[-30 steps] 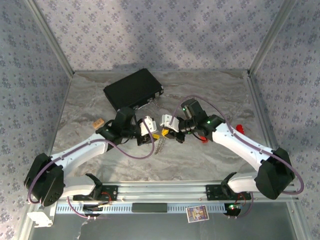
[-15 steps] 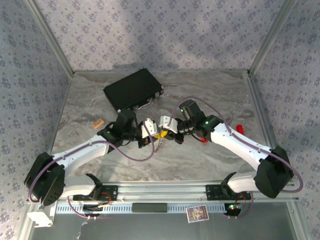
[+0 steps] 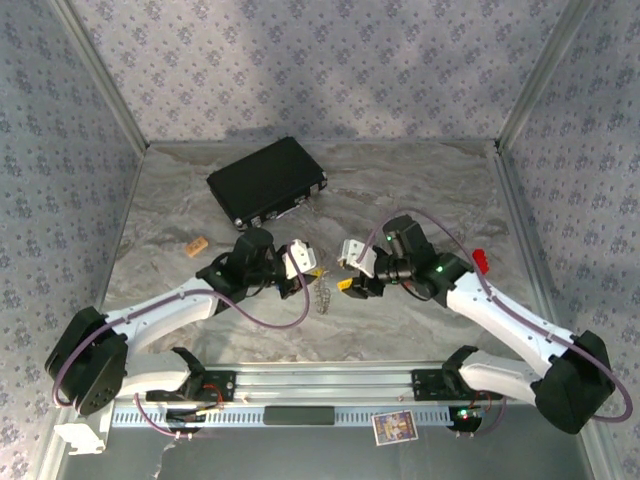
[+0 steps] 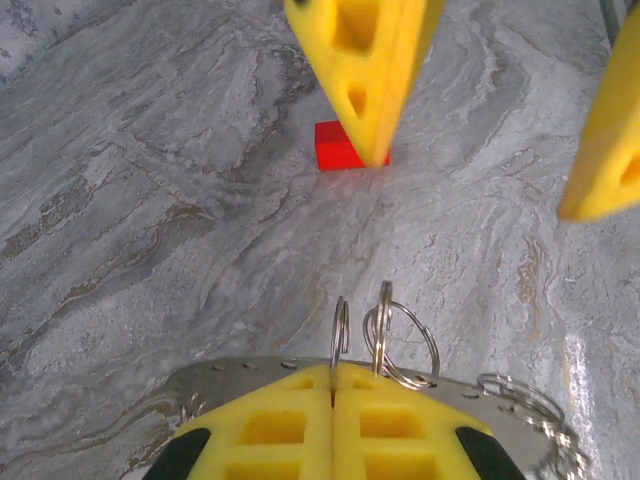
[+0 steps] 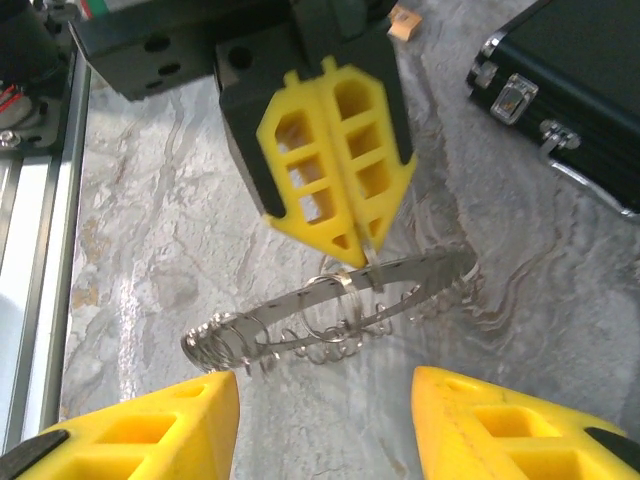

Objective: Put the keys on the keyring

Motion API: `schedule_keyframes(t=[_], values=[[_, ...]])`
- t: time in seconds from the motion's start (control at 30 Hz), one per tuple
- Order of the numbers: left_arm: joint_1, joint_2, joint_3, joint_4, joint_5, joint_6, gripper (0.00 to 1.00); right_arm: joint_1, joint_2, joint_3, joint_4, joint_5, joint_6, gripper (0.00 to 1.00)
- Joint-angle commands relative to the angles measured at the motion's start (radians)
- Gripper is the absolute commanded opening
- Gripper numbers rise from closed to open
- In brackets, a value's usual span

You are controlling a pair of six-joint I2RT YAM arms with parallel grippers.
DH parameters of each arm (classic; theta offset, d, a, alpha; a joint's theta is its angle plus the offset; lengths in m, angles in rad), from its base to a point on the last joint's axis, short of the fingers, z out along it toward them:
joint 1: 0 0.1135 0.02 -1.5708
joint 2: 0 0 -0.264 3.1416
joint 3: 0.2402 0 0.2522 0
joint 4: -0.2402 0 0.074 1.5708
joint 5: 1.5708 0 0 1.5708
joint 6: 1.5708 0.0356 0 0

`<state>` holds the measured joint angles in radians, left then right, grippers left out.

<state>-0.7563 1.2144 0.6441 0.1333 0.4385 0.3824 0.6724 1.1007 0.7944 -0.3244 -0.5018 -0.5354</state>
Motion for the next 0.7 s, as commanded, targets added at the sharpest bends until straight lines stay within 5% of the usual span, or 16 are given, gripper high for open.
schedule_keyframes(t=[0.0,0.2,0.67], values=[[-0.019,-0.003,0.006,0.054,-0.032,-0.020,0.00,0.029,0.022,-0.027,0.062,0.062,0.047,0.50],[-0.025,-0.012,0.007,0.049,-0.031,-0.012,0.00,0.055,0.074,-0.028,0.119,0.143,0.026,0.50],[-0.030,-0.025,0.013,0.027,-0.030,0.003,0.00,0.064,0.019,0.025,-0.096,0.102,-0.116,0.51]])
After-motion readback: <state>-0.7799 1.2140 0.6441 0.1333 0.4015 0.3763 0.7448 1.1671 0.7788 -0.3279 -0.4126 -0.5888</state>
